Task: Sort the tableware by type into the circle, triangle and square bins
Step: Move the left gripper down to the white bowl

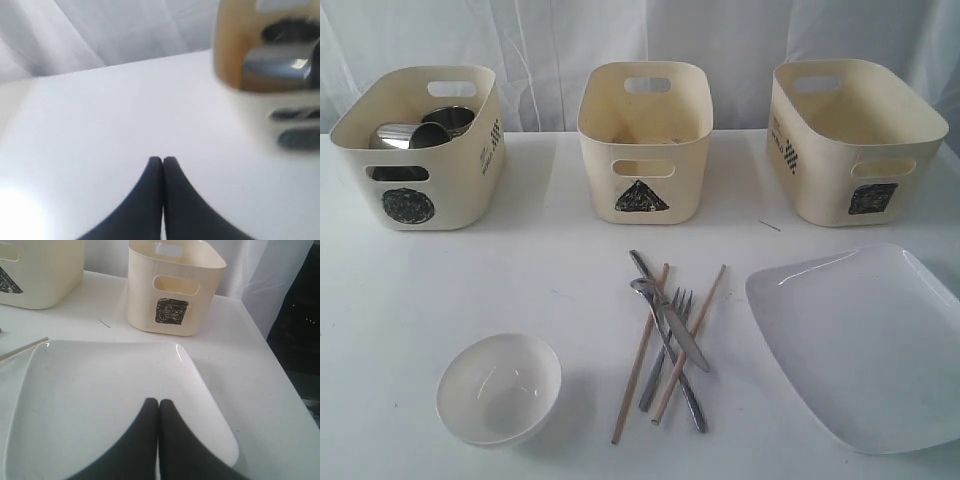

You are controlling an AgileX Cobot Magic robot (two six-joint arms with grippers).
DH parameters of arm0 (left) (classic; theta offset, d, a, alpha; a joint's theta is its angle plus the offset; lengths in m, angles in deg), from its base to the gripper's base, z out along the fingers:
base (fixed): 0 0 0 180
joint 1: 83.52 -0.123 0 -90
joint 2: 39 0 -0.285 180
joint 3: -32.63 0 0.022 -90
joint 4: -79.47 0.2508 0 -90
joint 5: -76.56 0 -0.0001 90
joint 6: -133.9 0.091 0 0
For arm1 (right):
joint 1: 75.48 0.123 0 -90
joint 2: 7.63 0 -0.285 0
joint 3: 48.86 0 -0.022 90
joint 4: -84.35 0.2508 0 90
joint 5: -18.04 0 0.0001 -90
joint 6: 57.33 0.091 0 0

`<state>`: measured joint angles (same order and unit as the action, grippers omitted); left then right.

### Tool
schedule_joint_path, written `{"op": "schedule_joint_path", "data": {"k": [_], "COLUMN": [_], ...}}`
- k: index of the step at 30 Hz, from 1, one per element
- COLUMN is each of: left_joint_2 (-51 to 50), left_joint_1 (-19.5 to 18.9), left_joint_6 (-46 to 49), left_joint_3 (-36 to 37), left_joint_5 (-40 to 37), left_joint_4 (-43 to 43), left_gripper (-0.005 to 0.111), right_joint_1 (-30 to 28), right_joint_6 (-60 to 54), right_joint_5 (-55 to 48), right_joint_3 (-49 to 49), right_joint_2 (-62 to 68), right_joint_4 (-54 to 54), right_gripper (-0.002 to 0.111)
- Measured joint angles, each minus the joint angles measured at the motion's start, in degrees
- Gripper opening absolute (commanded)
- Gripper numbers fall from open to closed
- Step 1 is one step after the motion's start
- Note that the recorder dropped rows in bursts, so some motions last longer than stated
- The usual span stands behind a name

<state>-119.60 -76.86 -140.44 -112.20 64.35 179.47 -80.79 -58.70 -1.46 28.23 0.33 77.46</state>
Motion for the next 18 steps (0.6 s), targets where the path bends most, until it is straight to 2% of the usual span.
{"op": "schedule_joint_path", "data": {"k": [3, 5, 8, 11, 14, 16, 18], "left_joint_2": [0.40, 0.66, 2.87, 7.82, 12.35, 14.15, 14.44], "left_joint_1": [0.09, 0.64, 2.87, 7.60, 11.73, 12.96, 13.23], "left_joint_6": [22.88, 35.10, 51.32, 69.11, 80.57, 83.04, 84.19], "left_joint_3": [3.93, 6.21, 8.02, 8.01, 4.79, 1.65, -1.17], "left_joint_5": [-4.14, -4.18, -6.15, -10.83, -16.36, -19.75, -21.44], "left_joint_4": [-2.45, -9.82, -31.56, -56.04, -77.45, -87.69, -92.95], "left_gripper": [0.000, 0.000, 0.000, 0.000, 0.000, 0.001, 0.008], "right_joint_1": [0.00, 0.00, 0.00, 0.00, 0.00, 0.00, 0.00], "right_joint_6": [0.00, 0.00, 0.00, 0.00, 0.00, 0.00, 0.00], "right_joint_5": [0.00, 0.00, 0.00, 0.00, 0.00, 0.00, 0.00], "right_joint_3": [0.00, 0.00, 0.00, 0.00, 0.00, 0.00, 0.00], "right_joint_2": [0.00, 0.00, 0.00, 0.00, 0.00, 0.00, 0.00], "right_joint_4": [0.00, 0.00, 0.00, 0.00, 0.00, 0.00, 0.00], "right_gripper": [0.000, 0.000, 0.000, 0.000, 0.000, 0.000, 0.000]}}
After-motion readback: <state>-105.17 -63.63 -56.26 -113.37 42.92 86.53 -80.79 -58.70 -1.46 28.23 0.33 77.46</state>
